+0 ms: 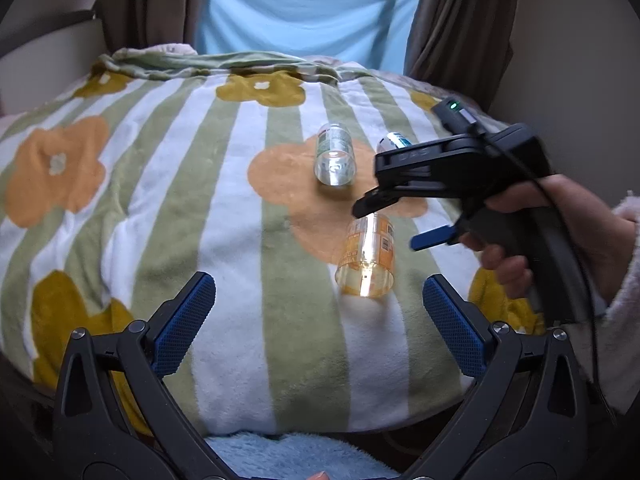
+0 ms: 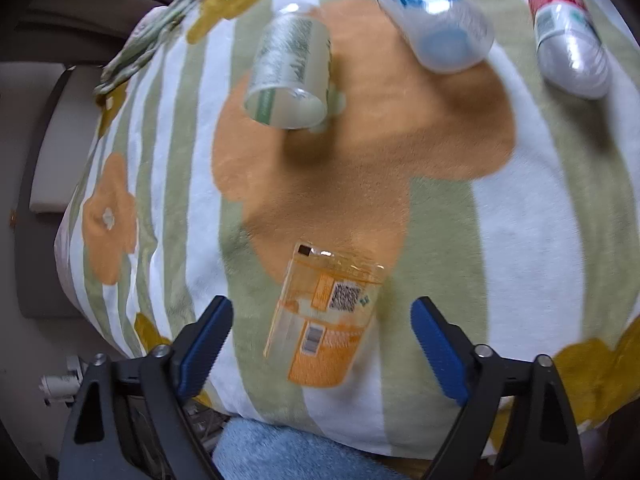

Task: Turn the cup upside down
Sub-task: 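Grasp the orange-labeled cup with the right gripper and lift it, then rotate the right gripper to turn the cup bottom-up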

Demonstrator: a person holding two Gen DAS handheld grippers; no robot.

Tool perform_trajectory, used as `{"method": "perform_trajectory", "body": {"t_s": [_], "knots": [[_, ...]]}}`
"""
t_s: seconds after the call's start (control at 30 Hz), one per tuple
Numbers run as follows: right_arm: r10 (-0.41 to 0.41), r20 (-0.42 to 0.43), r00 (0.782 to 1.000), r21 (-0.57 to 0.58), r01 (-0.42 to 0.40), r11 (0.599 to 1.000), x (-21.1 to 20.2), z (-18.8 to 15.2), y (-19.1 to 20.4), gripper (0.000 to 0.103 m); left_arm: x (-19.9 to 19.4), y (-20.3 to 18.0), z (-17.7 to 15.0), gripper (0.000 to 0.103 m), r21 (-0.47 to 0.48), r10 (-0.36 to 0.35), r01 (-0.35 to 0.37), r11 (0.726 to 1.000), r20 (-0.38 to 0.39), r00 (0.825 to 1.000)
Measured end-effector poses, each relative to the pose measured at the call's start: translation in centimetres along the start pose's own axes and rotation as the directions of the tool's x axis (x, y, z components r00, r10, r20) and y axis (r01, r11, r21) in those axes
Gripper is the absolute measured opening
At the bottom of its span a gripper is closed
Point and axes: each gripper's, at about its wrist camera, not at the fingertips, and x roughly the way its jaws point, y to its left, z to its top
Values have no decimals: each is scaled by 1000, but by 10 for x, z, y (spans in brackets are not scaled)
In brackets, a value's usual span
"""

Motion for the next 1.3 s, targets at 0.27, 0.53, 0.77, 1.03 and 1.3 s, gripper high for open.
{"method": "perform_trajectory", "body": {"t_s": [0.27, 0.53, 0.77, 1.03, 1.3], "knots": [[17, -52, 998, 65, -13, 998, 22, 7, -3, 69, 2, 5, -1, 103, -3, -13, 13, 1000, -5, 1000], [39, -12, 999, 30, -39, 999, 12, 6, -3, 57, 6, 7, -2, 103, -27, -24, 24, 999, -14, 1000], [78, 491, 868, -443, 171, 880, -33, -46, 38, 57, 9, 11, -4, 103, -57, -37, 36, 998, -15, 999], [135, 623, 771, -554, 312, 772, 14, -77, 33, 57, 17, 21, -7, 103, -114, -42, 39, 993, -27, 999], [150, 613, 776, -608, 342, 717, 14, -91, 23, 57, 25, 20, -8, 103, -119, -55, 48, 992, -54, 997]]}}
